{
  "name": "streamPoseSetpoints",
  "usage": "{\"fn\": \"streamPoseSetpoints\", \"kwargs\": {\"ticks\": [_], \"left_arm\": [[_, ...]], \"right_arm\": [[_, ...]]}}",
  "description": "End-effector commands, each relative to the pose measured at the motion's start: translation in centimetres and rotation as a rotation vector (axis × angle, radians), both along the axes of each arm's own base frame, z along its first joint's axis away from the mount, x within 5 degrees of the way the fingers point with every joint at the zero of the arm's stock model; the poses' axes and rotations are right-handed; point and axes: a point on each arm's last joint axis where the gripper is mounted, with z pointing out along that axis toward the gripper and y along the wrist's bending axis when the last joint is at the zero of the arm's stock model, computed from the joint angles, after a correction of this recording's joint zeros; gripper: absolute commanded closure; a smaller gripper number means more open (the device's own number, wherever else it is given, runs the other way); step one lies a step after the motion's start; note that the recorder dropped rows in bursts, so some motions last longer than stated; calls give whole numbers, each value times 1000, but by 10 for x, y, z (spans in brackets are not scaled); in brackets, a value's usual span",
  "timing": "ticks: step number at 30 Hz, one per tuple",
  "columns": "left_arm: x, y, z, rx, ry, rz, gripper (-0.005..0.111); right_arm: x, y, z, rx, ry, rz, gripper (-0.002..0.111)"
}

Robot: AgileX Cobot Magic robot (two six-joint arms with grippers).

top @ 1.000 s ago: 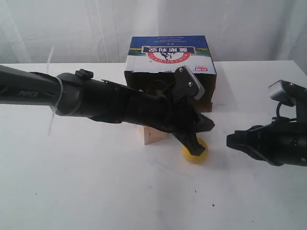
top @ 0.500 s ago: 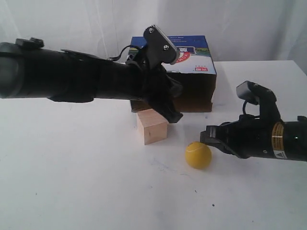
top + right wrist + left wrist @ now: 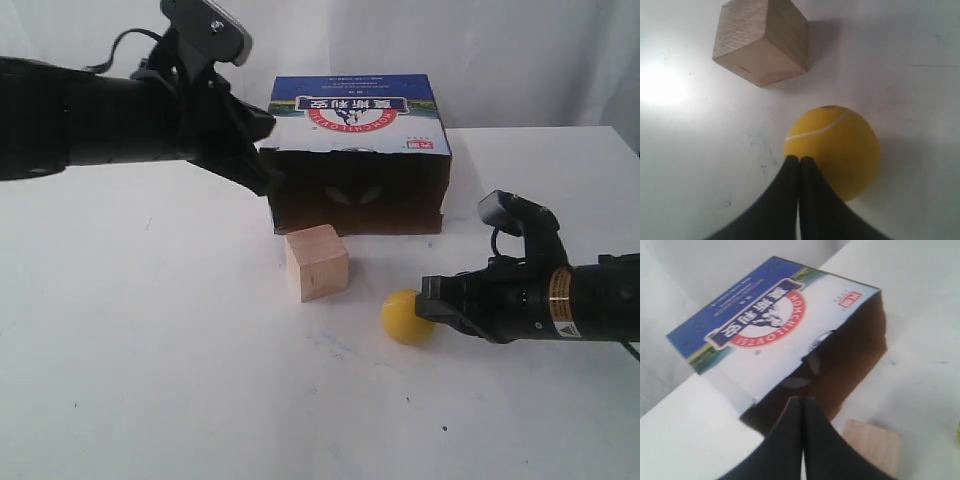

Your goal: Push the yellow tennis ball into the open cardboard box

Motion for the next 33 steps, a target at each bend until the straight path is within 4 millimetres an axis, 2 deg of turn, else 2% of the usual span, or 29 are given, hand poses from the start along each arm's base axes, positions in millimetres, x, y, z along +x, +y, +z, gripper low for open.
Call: {"fn": "streamPoseSetpoints", "kwargs": {"ticks": [1, 11, 16, 18, 23, 27, 33], "left_arm": [[-8, 23, 13, 62, -61, 115, 107], [-44, 56, 19, 84, -88, 193, 107], [-58, 80, 12, 142, -86, 302, 107], [-65, 91, 6, 142, -74, 318, 107], [-85, 117, -3, 98, -72, 326, 107], [-99, 135, -1, 62, -103, 353, 107], [-112, 154, 14, 76, -196, 422, 107]], "right_arm": [[12, -2, -1, -51, -16, -20, 108], [41, 1, 8, -48, -82, -17, 108], [36, 17, 31, 94, -164, 126, 108], [30, 20, 29, 87, -99, 155, 108], [20, 21, 13, -95, 18, 203, 108], [21, 18, 10, -146, 20, 182, 108], [26, 12, 3, -219, 17, 120, 108]]}}
